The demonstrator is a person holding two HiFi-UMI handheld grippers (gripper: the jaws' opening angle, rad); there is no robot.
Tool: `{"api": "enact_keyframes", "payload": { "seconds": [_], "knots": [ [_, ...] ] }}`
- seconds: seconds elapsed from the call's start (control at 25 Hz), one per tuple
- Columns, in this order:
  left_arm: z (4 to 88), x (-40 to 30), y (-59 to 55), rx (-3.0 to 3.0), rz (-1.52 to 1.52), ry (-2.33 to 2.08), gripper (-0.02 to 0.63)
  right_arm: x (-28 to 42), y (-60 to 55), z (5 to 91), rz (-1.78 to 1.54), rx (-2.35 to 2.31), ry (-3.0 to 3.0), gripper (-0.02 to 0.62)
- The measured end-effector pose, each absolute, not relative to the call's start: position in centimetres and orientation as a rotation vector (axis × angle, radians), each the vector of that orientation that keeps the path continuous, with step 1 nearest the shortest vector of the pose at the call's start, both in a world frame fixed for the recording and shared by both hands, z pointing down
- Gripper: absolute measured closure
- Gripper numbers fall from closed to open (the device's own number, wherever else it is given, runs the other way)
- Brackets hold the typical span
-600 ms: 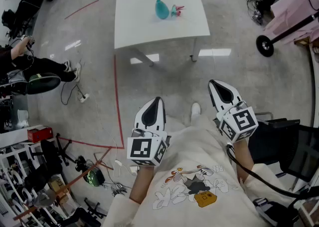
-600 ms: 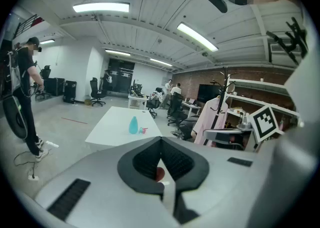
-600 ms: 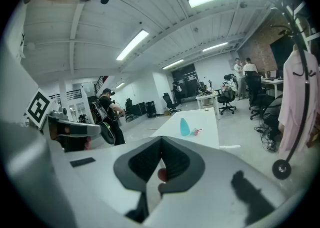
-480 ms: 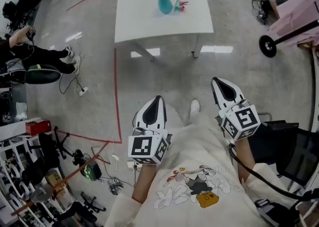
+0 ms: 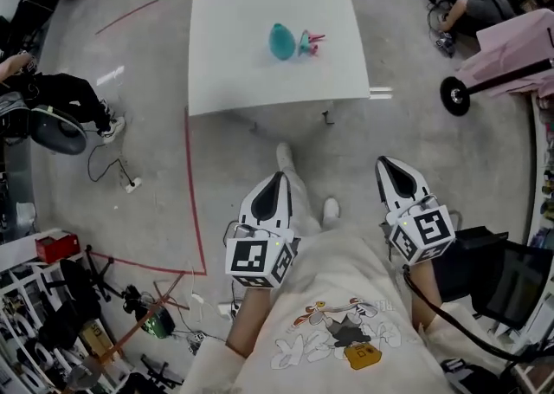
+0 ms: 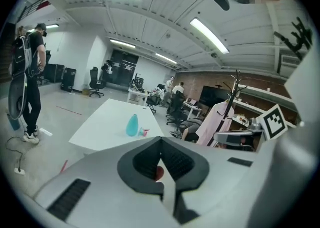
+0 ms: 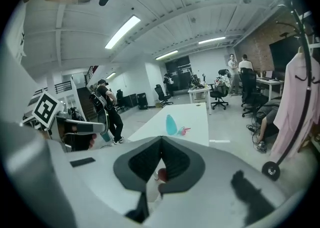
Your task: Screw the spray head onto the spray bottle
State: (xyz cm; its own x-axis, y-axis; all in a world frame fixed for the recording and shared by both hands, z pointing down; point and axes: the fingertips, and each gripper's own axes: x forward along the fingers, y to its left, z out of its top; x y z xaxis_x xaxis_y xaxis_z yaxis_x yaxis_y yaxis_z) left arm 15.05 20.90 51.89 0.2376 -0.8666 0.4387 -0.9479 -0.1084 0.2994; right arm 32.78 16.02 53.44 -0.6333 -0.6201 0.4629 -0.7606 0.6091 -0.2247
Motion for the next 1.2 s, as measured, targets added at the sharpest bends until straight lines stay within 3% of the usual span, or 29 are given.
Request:
{"api": "enact_keyframes", "payload": {
  "seconds": [0.4,0.8,0.84,0.88,0.96,1.2],
  "knots": [
    [50.4,0.3,0.0,2.109,0.188,-1.571,0.601,19.2,-1.0,49.3,0.518,1.139,-2.418,0.594],
    [60.2,1.6,-11.4,2.569,0.509,-1.255,0.599,17.8,-6.1,51.1,0.603,1.247,-2.321,0.594],
    [61.8,2.0,-12.0,2.589,0.526,-1.201,0.587,17.8,-6.3,51.0,0.613,1.255,-2.319,0.594],
    [63.4,2.4,-12.6,2.601,0.545,-1.149,0.534,18.0,-6.4,50.8,0.616,1.266,-2.314,0.594],
    [66.7,2.8,-13.9,2.62,0.615,-1.076,0.362,18.5,-6.4,50.8,0.605,1.3,-2.285,0.594],
    [73.4,3.9,-17.5,2.696,0.73,-0.945,0.247,20.2,-5.3,52.0,0.663,1.406,-2.16,0.594]
  ]
}}
